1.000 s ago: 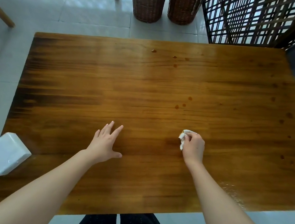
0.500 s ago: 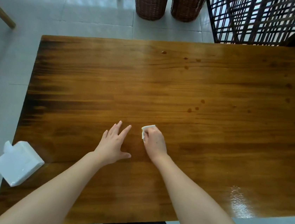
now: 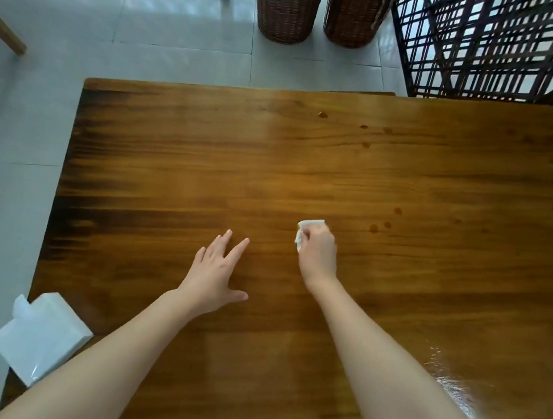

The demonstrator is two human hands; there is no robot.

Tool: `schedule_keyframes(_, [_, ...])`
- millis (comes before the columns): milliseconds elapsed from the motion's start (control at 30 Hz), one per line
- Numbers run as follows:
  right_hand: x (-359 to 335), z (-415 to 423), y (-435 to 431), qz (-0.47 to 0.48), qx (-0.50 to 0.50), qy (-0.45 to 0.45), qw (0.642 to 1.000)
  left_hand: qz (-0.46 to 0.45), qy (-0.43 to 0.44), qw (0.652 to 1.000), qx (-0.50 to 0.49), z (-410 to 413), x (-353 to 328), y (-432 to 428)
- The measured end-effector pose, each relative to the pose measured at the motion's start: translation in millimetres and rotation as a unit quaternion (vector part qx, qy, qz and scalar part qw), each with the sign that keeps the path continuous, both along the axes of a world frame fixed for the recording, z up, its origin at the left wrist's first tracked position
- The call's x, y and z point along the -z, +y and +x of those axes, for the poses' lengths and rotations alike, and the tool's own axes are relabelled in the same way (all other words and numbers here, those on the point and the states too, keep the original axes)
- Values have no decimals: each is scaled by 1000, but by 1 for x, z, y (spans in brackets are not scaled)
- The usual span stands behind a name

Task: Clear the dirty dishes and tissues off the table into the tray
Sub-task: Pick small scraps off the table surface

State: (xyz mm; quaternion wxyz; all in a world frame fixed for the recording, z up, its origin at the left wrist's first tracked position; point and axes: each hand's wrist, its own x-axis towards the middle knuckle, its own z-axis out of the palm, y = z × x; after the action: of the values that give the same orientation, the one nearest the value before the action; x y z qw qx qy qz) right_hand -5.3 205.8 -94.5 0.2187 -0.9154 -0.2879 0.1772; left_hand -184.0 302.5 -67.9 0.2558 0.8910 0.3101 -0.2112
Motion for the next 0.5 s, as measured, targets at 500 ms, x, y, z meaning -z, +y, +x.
schedule_keyframes(500, [-6, -1, -42, -20, -376, -111, 920, 11, 18, 1000, -15, 11, -11, -11])
